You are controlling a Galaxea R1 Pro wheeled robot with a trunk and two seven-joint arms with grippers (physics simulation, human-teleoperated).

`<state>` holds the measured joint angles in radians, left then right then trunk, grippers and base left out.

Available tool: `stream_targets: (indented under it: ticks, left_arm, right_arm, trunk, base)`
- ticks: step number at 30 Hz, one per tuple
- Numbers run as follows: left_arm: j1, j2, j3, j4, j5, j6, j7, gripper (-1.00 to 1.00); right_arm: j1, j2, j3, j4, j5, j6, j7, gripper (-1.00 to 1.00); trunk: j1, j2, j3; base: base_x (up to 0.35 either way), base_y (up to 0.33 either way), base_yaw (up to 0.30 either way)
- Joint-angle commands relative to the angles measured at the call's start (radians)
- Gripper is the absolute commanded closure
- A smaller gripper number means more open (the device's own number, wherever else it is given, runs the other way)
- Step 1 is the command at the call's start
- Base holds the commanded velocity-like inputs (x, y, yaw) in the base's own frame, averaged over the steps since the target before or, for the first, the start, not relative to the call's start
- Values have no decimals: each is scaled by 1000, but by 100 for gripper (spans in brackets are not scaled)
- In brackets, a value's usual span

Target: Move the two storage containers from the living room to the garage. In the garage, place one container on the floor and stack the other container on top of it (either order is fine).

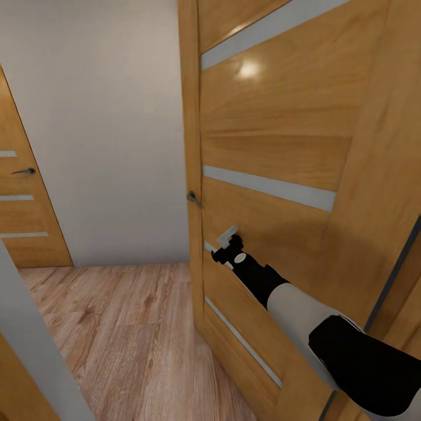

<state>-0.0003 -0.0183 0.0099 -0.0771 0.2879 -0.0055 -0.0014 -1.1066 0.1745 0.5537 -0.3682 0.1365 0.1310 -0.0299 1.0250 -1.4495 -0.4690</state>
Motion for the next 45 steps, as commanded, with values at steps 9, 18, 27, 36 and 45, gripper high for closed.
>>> stream_targets:
  ticks: [9,18,27,36,45]
  left_arm:
    - [0,0,1,-1,5,0,0,-100]
    - [0,0,1,-1,5,0,0,-100]
    - [0,0,3,-9,5,-1,3,-100]
    - [0,0,2,-9,5,-1,0,-100]
    - [0,0,3,-9,5,-1,0,-100]
  right_arm:
    - [-1,0,-8,-15,20,9,-49,-100]
    - [3,0,0,-23,12,-3,-52,-100]
    - [5,0,7,-46,-15,12,-77,-100]
    - [5,0,-35,-21,12,-20,-54,-100]
    - [5,0,-51,-21,12,-18,-86,-100]
  trunk:
    - [0,0,-1]
    - [0,0,-1]
    - [0,0,-1]
    - [0,0,-1]
    - [0,0,-1]
  base:
    - [0,0,0]
    - [0,0,0]
    - [0,0,0]
    - [0,0,0]
    - [0,0,152]
